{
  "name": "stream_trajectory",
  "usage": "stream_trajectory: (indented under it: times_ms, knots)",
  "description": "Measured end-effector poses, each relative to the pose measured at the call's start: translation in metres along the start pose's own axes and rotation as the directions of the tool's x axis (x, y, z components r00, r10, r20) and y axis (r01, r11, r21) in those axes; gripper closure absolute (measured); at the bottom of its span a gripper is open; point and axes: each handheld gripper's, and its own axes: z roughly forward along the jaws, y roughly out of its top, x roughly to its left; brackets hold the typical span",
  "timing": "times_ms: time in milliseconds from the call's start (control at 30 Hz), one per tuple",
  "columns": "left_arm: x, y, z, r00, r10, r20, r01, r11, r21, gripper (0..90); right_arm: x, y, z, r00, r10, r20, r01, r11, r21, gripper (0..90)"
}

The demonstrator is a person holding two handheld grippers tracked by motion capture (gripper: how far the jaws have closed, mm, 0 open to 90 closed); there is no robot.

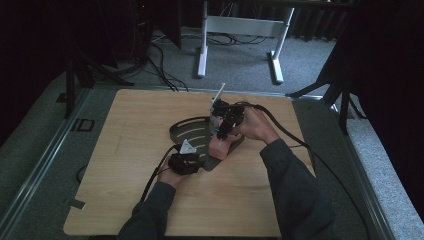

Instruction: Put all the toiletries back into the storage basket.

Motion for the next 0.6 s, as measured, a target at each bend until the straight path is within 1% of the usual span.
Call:
stream_trajectory:
  times_ms: [167, 200, 300, 367, 467, 600]
  knots:
    - [0.0001, 0.0000, 0.0000, 1.0000, -0.001, 0.001, 0.001, 1.0000, 0.000, 61.2, -0.0014, -0.0003, -0.0002, 1.0000, 0.004, -0.002, -0.004, 1.000, 0.003, 58.1]
    - [0.0001, 0.0000, 0.0000, 1.0000, -0.001, 0.001, 0.001, 1.0000, 0.000, 61.2, -0.0018, -0.0003, -0.0003, 0.9999, 0.012, -0.002, -0.012, 1.000, 0.005, 58.0]
    - [0.0001, 0.0000, 0.0000, 1.0000, 0.001, 0.000, -0.001, 1.0000, 0.000, 61.2, -0.0009, 0.0009, 0.0007, 1.0000, -0.001, 0.002, 0.001, 1.000, -0.004, 57.8]
    - [0.0001, 0.0000, 0.0000, 1.0000, 0.001, -0.001, -0.001, 1.0000, 0.000, 61.2, -0.0006, 0.0014, 0.0011, 1.0000, 0.006, 0.004, -0.006, 1.000, -0.009, 57.7]
    - [0.0000, 0.0000, 0.0000, 1.0000, 0.000, -0.001, 0.000, 1.0000, 0.000, 61.2, 0.0014, 0.0017, 0.0014, 0.9999, -0.005, 0.011, 0.005, 1.000, -0.013, 57.5]
    - [-0.0001, 0.0000, 0.0000, 1.0000, 0.001, -0.002, -0.001, 1.0000, 0.001, 61.2, 0.0014, 0.0012, 0.0015, 0.9999, -0.002, 0.013, 0.003, 1.000, -0.018, 57.3]
